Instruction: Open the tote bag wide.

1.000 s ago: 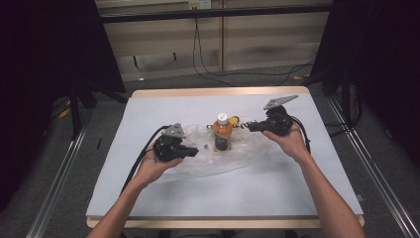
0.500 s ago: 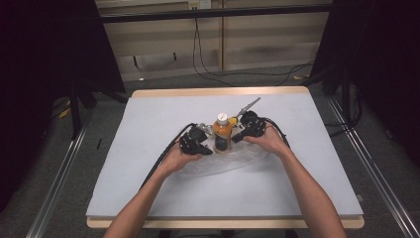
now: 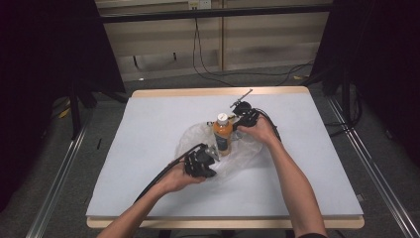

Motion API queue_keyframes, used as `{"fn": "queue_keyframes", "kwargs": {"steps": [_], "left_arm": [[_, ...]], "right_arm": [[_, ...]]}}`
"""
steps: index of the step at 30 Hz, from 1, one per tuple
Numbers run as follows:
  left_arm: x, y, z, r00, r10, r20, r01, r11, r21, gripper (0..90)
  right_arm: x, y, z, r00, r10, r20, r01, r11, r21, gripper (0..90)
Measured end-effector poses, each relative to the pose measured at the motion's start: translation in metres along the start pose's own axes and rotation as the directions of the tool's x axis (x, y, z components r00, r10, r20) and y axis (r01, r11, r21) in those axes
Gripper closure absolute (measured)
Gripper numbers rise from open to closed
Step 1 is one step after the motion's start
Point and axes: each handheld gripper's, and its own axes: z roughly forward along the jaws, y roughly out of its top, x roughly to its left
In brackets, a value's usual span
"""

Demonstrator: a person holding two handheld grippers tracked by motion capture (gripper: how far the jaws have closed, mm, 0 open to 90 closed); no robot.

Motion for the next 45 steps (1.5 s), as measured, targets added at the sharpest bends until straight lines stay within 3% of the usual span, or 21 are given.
{"fn": "queue_keyframes", "kwargs": {"steps": [3,7,9,11,12,14,17,18,19,22,23,25,26,27,30,33,38,40,43,44,45], "left_arm": [[-0.018,-0.001,-0.002,0.9980,0.063,0.004,-0.063,0.9975,0.031,90.0],[-0.033,-0.006,-0.002,0.9962,0.081,0.032,-0.081,0.9966,0.013,90.0],[-0.039,-0.008,-0.003,0.9948,0.090,0.049,-0.091,0.9958,0.013,90.0],[-0.044,-0.011,-0.003,0.9956,0.080,0.048,-0.080,0.9968,-0.011,90.0],[-0.043,-0.011,-0.004,0.9927,0.106,0.057,-0.107,0.9943,-0.001,90.0],[-0.047,-0.013,-0.003,0.9947,0.076,0.069,-0.075,0.9969,-0.022,90.0],[-0.045,-0.013,-0.003,0.9940,0.082,0.073,-0.080,0.9965,-0.021,90.0],[-0.042,-0.012,-0.003,0.9906,0.092,0.101,-0.091,0.9957,-0.013,90.0],[-0.042,-0.012,-0.003,0.9935,0.067,0.092,-0.066,0.9976,-0.022,90.0],[-0.033,-0.010,-0.005,0.9952,0.054,0.082,-0.050,0.9973,-0.054,90.0],[-0.028,-0.009,-0.009,0.9954,0.046,0.084,-0.040,0.9971,-0.064,90.0],[-0.017,-0.005,-0.016,0.9976,0.008,0.068,-0.002,0.9961,-0.088,90.0],[-0.011,-0.004,-0.020,0.9974,-0.004,0.072,0.012,0.9940,-0.109,90.0],[-0.004,-0.003,-0.024,0.9979,-0.012,0.064,0.020,0.9904,-0.137,90.0],[0.015,-0.001,-0.038,0.9978,-0.050,0.044,0.058,0.9793,-0.194,90.0],[0.033,-0.003,-0.050,0.9954,-0.095,0.014,0.096,0.9665,-0.238,90.0],[0.055,-0.005,-0.044,0.9882,-0.152,-0.011,0.146,0.9620,-0.231,90.0],[0.061,-0.005,-0.036,0.9871,-0.160,-0.013,0.154,0.9686,-0.195,90.0],[0.068,-0.007,-0.024,0.9826,-0.184,-0.026,0.177,0.9704,-0.164,90.0],[0.069,-0.008,-0.020,0.9795,-0.199,-0.028,0.192,0.9670,-0.168,90.0],[0.071,-0.009,-0.018,0.9804,-0.193,-0.041,0.185,0.9712,-0.151,90.0]], "right_arm": [[-0.010,0.008,0.004,0.9984,0.036,0.043,-0.036,0.999,-0.010,90.0],[-0.018,0.014,0.008,0.9956,0.067,0.065,-0.066,0.998,-0.021,90.0],[-0.022,0.017,0.008,0.9882,0.094,0.121,-0.092,0.996,-0.021,90.0],[-0.027,0.018,0.009,0.9851,0.115,0.128,-0.112,0.993,-0.035,90.0],[-0.028,0.018,0.010,0.9812,0.135,0.138,-0.131,0.991,-0.042,90.0],[-0.029,0.019,0.010,0.9761,0.142,0.165,-0.136,0.990,-0.045,90.0],[-0.025,0.022,0.012,0.9697,0.117,0.215,-0.110,0.993,-0.044,90.0],[-0.023,0.022,0.012,0.9685,0.108,0.224,-0.103,0.994,-0.036,90.0],[-0.023,0.022,0.012,0.9689,0.110,0.222,-0.103,0.994,-0.043,90.0],[-0.026,0.016,0.007,0.9911,0.096,0.092,-0.089,0.994,-0.070,90.0],[-0.024,0.015,0.005,0.9936,0.084,0.075,-0.078,0.994,-0.080,90.0],[-0.021,0.013,-0.001,0.9962,0.084,-0.023,-0.086,0.991,-0.106,90.0],[-0.018,0.012,-0.005,0.9970,0.073,-0.026,-0.075,0.989,-0.127,90.0],[-0.015,0.011,-0.012,0.9967,0.050,-0.064,-0.061,0.983,-0.174,90.0],[-0.013,0.010,-0.023,0.9953,0.040,-0.089,-0.058,0.976,-0.210,90.0],[-0.014,0.009,-0.044,0.9895,0.023,-0.143,-0.062,0.960,-0.274,90.0],[-0.007,0.001,-0.070,0.9864,-0.045,-0.158,-0.010,0.944,-0.330,90.0],[-0.002,-0.005,-0.077,0.9838,-0.062,-0.168,-0.003,0.933,-0.359,90.0],[0.006,-0.015,-0.078,0.9816,-0.089,-0.169,0.029,0.945,-0.327,90.0],[0.008,-0.019,-0.074,0.9802,-0.097,-0.172,0.041,0.952,-0.302,90.0],[0.010,-0.024,-0.069,0.9816,-0.098,-0.164,0.051,0.962,-0.269,90.0]]}}
